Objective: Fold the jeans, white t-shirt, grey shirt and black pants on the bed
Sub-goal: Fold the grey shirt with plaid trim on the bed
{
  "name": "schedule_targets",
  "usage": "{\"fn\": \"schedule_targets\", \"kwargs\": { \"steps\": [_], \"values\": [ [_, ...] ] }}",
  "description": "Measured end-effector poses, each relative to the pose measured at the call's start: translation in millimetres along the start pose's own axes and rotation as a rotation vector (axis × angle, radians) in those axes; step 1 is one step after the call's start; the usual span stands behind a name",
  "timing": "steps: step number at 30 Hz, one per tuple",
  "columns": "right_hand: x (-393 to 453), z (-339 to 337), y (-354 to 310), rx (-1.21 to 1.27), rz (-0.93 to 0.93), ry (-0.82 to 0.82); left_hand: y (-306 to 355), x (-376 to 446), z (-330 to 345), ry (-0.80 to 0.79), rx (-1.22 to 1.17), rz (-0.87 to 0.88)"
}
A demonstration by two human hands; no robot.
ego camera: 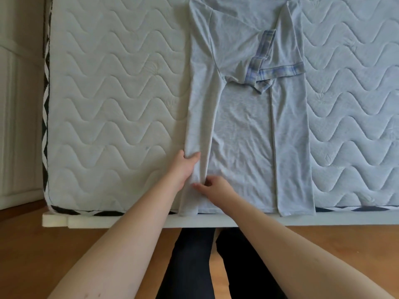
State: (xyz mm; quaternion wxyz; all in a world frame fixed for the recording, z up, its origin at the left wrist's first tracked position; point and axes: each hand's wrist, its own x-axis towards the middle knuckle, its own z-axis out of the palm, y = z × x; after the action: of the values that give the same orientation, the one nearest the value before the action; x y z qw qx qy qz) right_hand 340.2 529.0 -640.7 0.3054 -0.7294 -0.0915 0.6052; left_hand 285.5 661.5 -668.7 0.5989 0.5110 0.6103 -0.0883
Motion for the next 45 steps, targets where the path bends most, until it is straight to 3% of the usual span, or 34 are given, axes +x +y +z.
{"fn": "schedule_targets", "kwargs": {
  "steps": [2,6,11,14,19,25,32,37,41,45],
  "values": [
    [-10,1,12,-0.005,0.035,0.055,-11,-11,5,0.012,-0.002,-0.015],
    [-33,-3,37,-0.029,-0.153,0.268,-23,-31,14,0.019,0.016,-0.019],
    [-34,-7,65,-0.123,-0.010,0.165,-43,-47,25,0.076,0.070,-0.046],
    [-37,-11,70,0.053,-0.013,0.199,-57,-52,27,0.099,0.055,-0.046],
    [-54,-9,86,0.053,-0.124,0.448,-72,-68,30,0.076,0.137,0.002],
    [-47,-14,90,0.047,-0.012,0.209,-83,-75,36,0.148,0.315,-0.022],
    [-45,-17,98,-0.083,-0.005,0.192,-105,-78,26,0.207,0.444,0.047],
    [-43,-31,88,-0.134,0.006,0.299,-99,-85,23,0.273,0.616,0.090],
    [-27,-40,66,-0.230,-0.037,0.341,-84,-77,21,0.310,0.555,0.255],
    [-2,-43,36,-0.188,-0.115,0.370,-62,-57,20,0.324,0.411,0.293]
  ]
}}
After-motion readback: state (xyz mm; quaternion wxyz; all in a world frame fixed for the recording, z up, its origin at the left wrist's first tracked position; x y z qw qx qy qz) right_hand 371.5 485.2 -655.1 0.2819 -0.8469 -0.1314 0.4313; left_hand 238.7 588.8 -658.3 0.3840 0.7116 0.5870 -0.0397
